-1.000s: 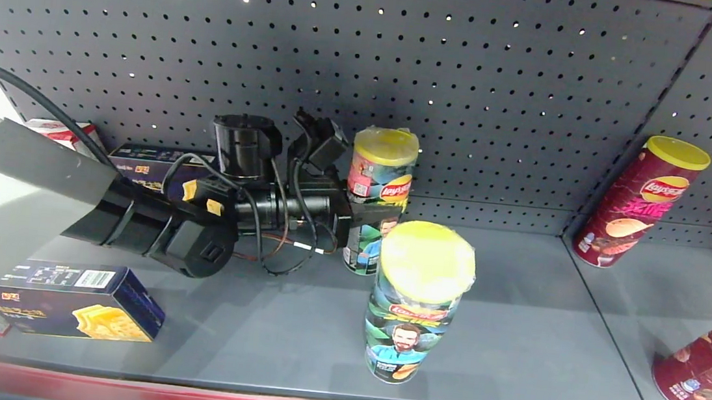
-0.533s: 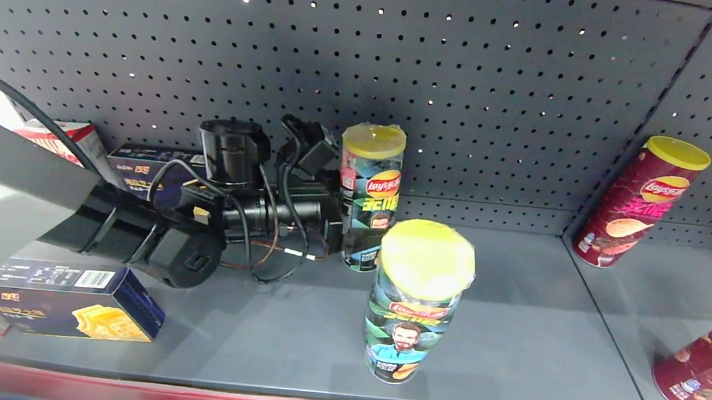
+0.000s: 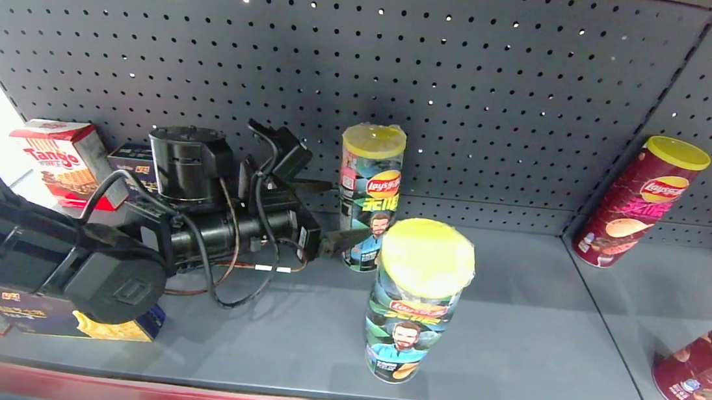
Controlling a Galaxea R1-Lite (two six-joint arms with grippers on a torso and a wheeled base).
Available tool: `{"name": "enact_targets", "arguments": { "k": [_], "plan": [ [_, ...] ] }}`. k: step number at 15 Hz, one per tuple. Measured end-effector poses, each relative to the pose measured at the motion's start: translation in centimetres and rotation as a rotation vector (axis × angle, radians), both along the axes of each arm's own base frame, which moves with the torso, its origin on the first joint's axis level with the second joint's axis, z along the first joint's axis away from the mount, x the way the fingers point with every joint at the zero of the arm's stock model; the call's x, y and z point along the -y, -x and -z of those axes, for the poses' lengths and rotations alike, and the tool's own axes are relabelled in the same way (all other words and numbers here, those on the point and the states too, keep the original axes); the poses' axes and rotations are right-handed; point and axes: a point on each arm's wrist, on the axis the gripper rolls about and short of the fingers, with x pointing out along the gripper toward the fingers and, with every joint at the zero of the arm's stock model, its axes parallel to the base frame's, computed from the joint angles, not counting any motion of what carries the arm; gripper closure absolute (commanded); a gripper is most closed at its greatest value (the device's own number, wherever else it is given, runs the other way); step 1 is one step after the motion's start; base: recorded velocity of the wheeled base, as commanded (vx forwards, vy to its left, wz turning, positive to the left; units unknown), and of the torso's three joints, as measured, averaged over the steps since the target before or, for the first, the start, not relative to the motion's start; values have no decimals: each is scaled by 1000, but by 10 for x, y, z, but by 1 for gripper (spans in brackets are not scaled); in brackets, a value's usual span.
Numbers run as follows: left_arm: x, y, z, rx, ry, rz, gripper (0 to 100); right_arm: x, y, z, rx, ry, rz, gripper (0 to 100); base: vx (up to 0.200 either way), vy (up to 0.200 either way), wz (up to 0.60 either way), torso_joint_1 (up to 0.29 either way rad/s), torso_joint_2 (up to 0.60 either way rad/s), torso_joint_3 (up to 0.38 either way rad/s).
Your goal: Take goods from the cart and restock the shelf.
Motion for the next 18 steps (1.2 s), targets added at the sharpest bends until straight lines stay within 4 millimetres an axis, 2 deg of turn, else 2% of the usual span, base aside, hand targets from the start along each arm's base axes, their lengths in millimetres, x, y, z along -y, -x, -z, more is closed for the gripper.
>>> {"name": "enact_targets", "arguments": {
  "k": [10,18],
  "plan": [
    [0,9,4,53,-102,-221,0,0,0,0,0,0,0,0,0,0,0,0,0,0],
    [0,7,0,63,-99,-285,0,0,0,0,0,0,0,0,0,0,0,0,0,0]
  ]
}}
